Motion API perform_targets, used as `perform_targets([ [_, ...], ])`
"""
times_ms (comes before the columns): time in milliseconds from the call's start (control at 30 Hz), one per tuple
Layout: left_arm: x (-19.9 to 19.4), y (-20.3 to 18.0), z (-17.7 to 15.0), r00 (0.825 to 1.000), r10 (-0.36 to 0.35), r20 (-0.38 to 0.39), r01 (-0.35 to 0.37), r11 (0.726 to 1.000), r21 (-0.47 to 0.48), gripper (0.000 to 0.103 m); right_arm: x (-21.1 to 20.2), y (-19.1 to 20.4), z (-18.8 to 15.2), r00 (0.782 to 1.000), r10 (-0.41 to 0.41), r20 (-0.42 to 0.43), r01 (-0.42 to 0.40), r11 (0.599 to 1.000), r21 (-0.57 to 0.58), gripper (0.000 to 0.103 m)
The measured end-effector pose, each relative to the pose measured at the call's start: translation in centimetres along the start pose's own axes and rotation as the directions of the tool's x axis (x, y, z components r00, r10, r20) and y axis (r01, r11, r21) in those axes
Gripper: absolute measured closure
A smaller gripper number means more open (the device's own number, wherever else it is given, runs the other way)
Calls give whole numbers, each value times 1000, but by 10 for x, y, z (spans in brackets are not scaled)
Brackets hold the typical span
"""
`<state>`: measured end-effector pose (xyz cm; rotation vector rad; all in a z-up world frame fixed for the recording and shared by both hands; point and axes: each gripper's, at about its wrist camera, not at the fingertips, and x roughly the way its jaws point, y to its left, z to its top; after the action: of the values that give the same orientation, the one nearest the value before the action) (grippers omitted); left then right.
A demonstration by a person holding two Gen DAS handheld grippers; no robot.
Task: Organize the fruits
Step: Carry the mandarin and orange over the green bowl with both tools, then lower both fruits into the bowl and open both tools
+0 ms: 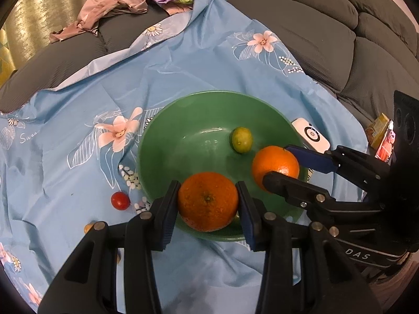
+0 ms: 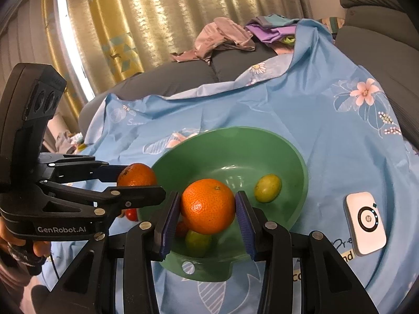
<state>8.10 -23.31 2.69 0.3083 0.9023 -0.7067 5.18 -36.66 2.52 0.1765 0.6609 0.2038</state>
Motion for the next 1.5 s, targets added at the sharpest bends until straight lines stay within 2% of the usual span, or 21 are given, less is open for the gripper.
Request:
perform_targets([
  [600, 23, 0, 6, 999, 9, -46, -8, 1000, 24, 61, 6, -12, 1, 999, -44, -6, 44, 999, 7, 59],
  [1500, 41, 2, 14, 997, 21, -78, -18, 999, 43, 60, 16, -19, 6, 998, -58, -20, 58, 998, 13, 59],
])
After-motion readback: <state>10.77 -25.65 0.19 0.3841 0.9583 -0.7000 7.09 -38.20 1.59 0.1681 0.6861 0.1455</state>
